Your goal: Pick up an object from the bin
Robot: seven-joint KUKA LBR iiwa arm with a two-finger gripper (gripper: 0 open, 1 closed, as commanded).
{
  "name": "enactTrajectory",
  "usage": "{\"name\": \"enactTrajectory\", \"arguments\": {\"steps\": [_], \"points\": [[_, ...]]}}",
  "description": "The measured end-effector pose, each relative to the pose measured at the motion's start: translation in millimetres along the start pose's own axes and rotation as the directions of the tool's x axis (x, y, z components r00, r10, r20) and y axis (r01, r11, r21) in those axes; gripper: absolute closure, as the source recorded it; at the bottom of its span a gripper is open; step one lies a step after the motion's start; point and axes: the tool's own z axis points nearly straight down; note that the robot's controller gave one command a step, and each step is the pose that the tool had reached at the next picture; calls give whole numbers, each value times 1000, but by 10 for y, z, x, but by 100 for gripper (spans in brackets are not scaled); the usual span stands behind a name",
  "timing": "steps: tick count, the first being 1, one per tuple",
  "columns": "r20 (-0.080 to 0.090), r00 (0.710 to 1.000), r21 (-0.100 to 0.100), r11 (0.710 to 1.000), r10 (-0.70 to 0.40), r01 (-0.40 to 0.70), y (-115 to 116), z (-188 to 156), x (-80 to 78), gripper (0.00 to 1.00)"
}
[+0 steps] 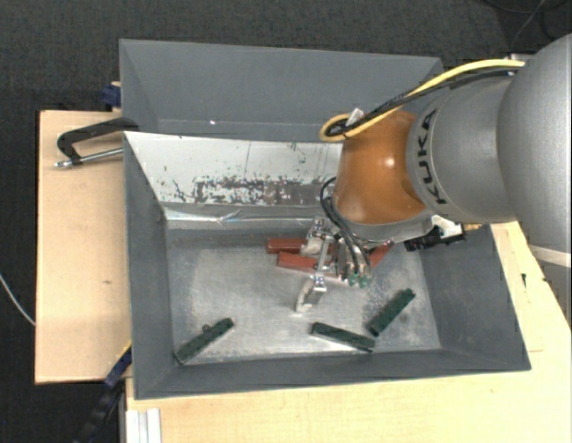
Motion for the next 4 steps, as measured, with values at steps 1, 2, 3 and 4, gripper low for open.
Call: {"name": "enactTrajectory", "arguments": {"steps": [1,2,3,4], "points": [[31,1000,-5,1000,4,-4,-1,-13,-72,100],[5,1000,-2,1000,-1,1,10,-1,-8,0],[33,999,-6,1000,4,-4,2,-14,-77,100],[5,1000,-2,1000,-1,1,10,-3,-10,0]]}}
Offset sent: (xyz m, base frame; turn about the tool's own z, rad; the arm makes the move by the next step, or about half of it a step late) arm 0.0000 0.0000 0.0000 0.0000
